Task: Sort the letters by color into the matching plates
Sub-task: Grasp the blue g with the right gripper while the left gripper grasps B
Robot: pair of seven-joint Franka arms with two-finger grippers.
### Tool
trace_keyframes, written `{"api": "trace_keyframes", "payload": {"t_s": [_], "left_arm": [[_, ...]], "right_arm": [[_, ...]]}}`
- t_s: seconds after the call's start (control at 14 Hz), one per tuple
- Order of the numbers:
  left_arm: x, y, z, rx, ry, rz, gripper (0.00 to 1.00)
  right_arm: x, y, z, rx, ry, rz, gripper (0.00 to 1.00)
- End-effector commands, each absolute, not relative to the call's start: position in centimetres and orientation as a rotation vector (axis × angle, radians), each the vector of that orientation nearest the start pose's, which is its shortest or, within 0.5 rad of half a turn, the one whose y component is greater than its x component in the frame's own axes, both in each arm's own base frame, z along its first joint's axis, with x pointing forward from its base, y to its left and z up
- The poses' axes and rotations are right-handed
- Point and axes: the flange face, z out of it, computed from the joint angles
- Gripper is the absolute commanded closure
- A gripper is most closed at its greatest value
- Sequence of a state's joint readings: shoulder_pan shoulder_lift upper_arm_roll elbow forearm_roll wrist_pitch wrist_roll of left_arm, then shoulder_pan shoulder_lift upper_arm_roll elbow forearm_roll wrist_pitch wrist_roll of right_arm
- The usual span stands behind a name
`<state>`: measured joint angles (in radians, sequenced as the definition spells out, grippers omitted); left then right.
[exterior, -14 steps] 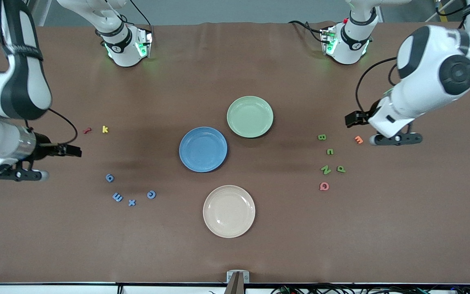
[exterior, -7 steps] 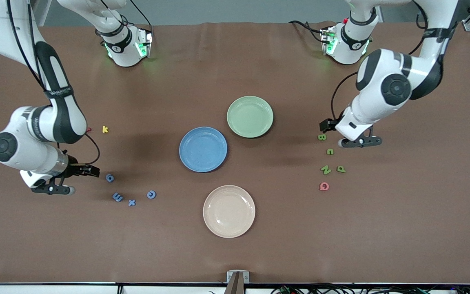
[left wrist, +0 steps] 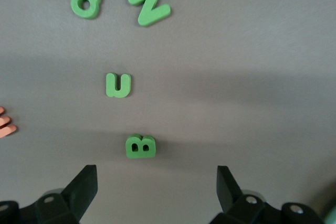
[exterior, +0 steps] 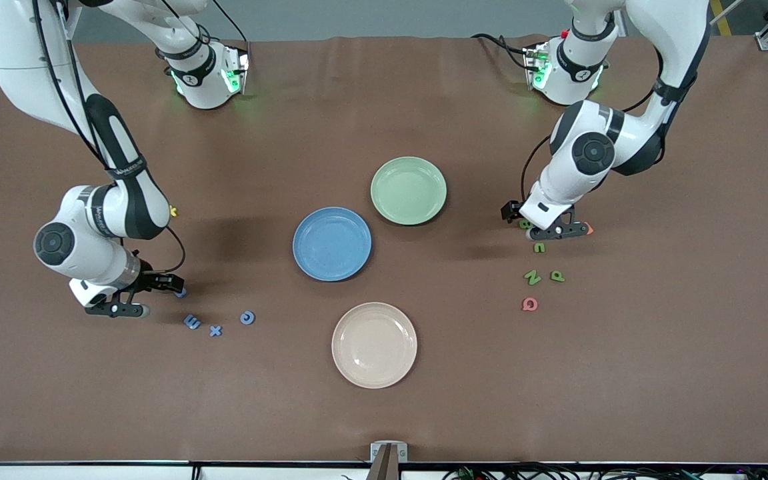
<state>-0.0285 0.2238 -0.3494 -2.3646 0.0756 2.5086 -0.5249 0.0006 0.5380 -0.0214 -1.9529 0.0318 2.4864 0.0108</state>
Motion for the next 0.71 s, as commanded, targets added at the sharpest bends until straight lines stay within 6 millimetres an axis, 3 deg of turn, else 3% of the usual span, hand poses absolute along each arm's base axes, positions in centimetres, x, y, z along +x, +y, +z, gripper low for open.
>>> {"api": "trace_keyframes", "payload": {"t_s": [0.0,0.29,0.64], "left_arm": [[45.9,-19.0,20.9,-3.132,-0.148,0.082,0.01],[45.2,-18.6,19.1,-3.147,-0.180,0.080,0.03],[44.9,-17.5,18.1,-3.140,-0.186,0.091,0.06]], "right_arm": [[61.7,-0.9,18.6,-3.128,0.081,-0.012,0.19],[61.7,-0.7,17.8,-3.129,0.076,-0.015,0.20],[61.6,-0.7,17.3,-3.128,0.079,-0.008,0.46]]}}
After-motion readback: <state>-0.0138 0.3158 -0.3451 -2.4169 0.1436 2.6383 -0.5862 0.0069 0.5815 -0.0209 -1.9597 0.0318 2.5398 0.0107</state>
